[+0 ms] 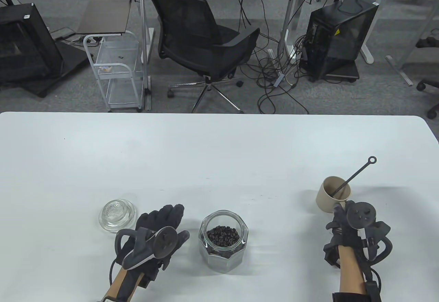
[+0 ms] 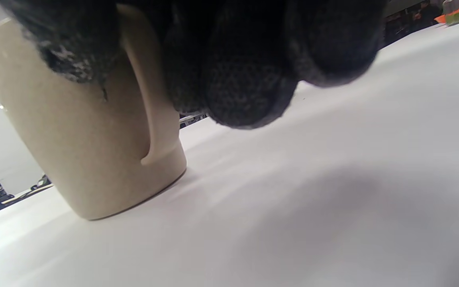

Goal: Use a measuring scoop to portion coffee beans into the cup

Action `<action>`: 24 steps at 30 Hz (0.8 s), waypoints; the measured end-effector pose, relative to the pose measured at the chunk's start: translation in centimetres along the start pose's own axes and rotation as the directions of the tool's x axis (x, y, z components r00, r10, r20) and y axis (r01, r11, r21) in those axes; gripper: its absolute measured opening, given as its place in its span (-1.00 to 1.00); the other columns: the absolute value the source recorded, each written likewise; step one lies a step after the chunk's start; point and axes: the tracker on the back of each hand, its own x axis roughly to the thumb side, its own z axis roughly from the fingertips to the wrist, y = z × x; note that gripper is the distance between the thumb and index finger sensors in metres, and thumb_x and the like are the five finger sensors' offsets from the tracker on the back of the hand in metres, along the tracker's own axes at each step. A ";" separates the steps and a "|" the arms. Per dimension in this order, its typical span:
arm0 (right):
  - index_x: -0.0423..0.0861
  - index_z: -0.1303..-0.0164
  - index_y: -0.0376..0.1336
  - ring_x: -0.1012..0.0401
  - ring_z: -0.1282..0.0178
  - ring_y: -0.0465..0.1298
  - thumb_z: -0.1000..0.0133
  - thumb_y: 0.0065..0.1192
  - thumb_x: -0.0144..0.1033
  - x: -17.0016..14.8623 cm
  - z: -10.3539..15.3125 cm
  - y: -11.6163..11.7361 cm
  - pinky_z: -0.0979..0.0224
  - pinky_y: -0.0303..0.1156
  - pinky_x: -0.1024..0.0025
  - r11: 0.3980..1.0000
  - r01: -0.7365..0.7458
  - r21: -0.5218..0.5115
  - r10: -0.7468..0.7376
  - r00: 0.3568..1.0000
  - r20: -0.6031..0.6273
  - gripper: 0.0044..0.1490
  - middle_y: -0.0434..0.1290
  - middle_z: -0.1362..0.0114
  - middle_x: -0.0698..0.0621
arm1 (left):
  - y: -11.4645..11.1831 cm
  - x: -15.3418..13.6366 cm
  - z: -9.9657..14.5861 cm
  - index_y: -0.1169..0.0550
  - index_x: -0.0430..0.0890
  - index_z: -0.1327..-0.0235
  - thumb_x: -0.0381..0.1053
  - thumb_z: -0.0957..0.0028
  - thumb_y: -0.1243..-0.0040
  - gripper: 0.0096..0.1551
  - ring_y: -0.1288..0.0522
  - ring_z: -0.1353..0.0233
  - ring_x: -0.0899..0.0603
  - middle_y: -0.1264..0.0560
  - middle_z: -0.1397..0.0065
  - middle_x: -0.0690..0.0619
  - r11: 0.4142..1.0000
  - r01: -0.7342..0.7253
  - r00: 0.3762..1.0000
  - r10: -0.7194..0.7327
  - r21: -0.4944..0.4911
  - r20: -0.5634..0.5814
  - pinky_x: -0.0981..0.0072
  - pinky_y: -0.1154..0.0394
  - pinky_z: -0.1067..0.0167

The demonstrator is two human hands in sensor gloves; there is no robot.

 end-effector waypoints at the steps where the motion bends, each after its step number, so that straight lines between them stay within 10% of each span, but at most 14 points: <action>1: 0.02 -0.20 0.47 0.12 0.13 0.68 -0.06 0.35 0.13 0.3 0.2 0.0 0.04 0.57 0.18 1.000 0.026 0.005 -0.026 1.000 0.010 -0.39 0.68 -0.04 -0.03 | 0.0 0.0 0.0 -0.13 0.17 -0.68 0.53 -0.08 0.15 -0.09 -0.52 -0.49 -0.15 -0.30 -0.71 0.05 1.000 -0.001 1.000 0.001 0.000 -0.002 -0.24 -0.36 -0.51; 16: 0.09 -0.18 0.49 0.10 0.10 0.70 0.00 0.41 0.15 13.2 6.4 4.5 0.02 0.58 0.18 0.897 0.207 0.391 -0.353 0.868 0.351 -0.40 0.70 -0.07 -0.04 | -0.9 0.5 -0.2 -0.13 0.17 -0.67 0.53 -0.08 0.15 -0.09 -0.52 -0.49 -0.15 -0.30 -0.70 0.05 0.999 0.029 1.000 -0.029 -0.033 0.010 -0.23 -0.37 -0.51; 24: 0.09 -0.18 0.49 0.09 0.09 0.70 0.00 0.42 0.14 17.3 7.6 6.6 0.01 0.58 0.17 0.923 0.068 0.379 -0.264 0.827 0.496 -0.40 0.70 -0.07 -0.04 | -1.3 0.4 -0.3 -0.14 0.18 -0.67 0.53 -0.07 0.15 -0.09 -0.52 -0.49 -0.14 -0.30 -0.70 0.06 0.998 0.041 0.999 -0.041 -0.050 0.003 -0.23 -0.36 -0.51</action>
